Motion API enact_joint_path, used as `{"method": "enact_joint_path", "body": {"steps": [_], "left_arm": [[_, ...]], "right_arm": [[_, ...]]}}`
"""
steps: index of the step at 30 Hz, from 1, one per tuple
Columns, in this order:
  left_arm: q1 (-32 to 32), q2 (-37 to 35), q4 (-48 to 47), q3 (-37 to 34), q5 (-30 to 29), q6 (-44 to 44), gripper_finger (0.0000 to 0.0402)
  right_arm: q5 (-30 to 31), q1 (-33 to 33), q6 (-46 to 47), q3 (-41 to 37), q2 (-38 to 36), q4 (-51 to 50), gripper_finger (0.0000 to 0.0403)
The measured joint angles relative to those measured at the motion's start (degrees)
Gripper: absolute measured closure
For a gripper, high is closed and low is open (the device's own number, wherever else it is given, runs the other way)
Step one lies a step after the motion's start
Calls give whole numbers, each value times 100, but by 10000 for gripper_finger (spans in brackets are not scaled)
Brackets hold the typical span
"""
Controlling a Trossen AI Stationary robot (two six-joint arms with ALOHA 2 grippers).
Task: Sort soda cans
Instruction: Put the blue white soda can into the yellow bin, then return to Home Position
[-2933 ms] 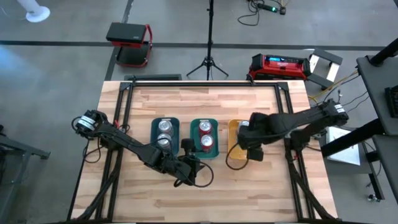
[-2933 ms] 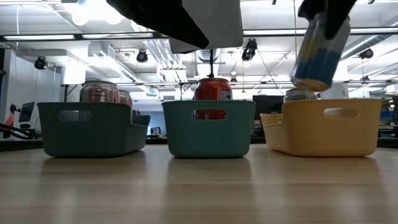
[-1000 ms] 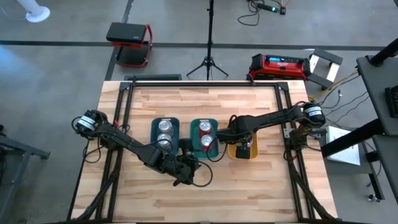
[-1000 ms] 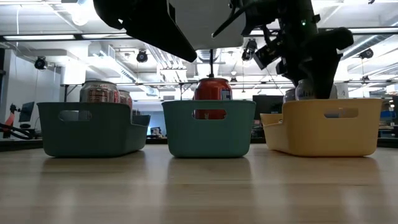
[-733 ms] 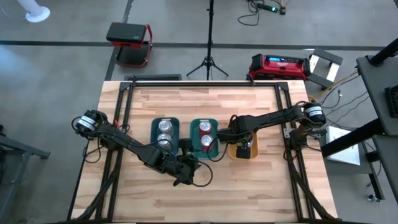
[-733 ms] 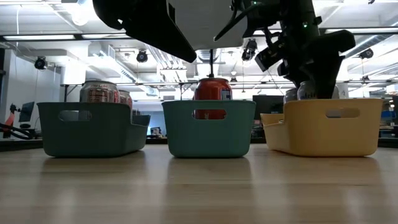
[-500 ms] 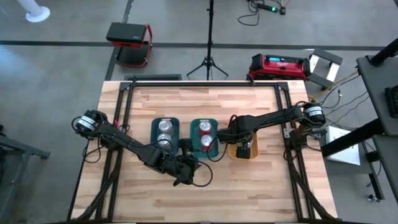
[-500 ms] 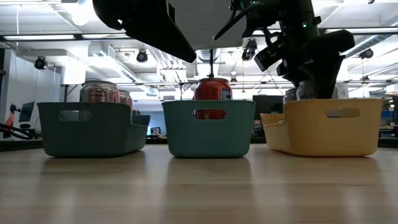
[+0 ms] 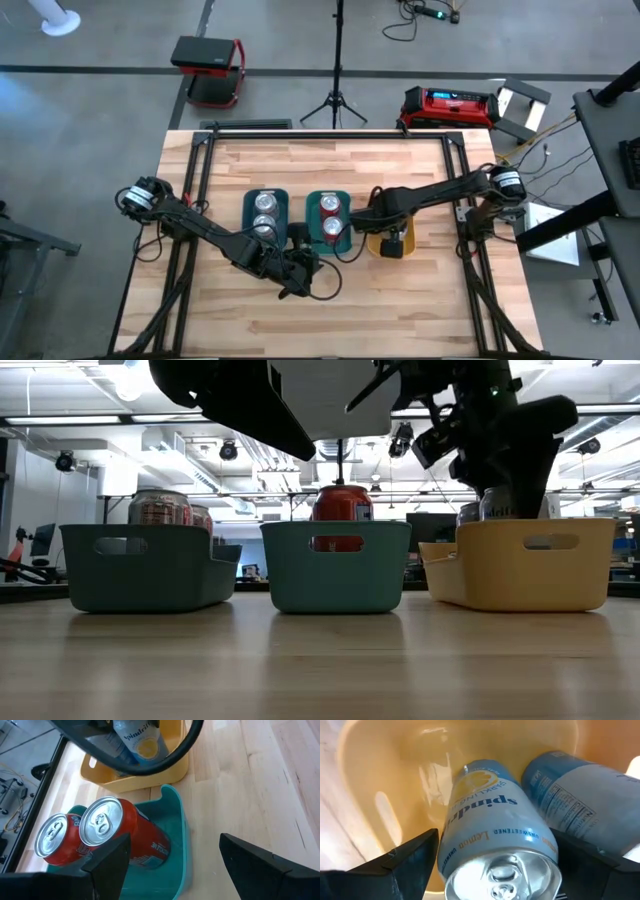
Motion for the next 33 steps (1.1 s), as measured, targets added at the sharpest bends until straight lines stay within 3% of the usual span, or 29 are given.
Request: {"method": "enact_joint_path", "body": {"steps": [9,21,26,33], "left_arm": [[0,-4,-6,0,-2,-20,114],[-2,-4,0,0,-203,-18,114],[0,-4,31,0,-208,-18,114],[0,-7,-249,411,-216,-123,114]], "right_arm": [[54,25,247,0,-490,-1,53],[653,27,435,2,-1490,476,53],[1004,80,108,-207,-2129,1834,62],[1280,191,-918,-1330,-2986,4905,85]]}}
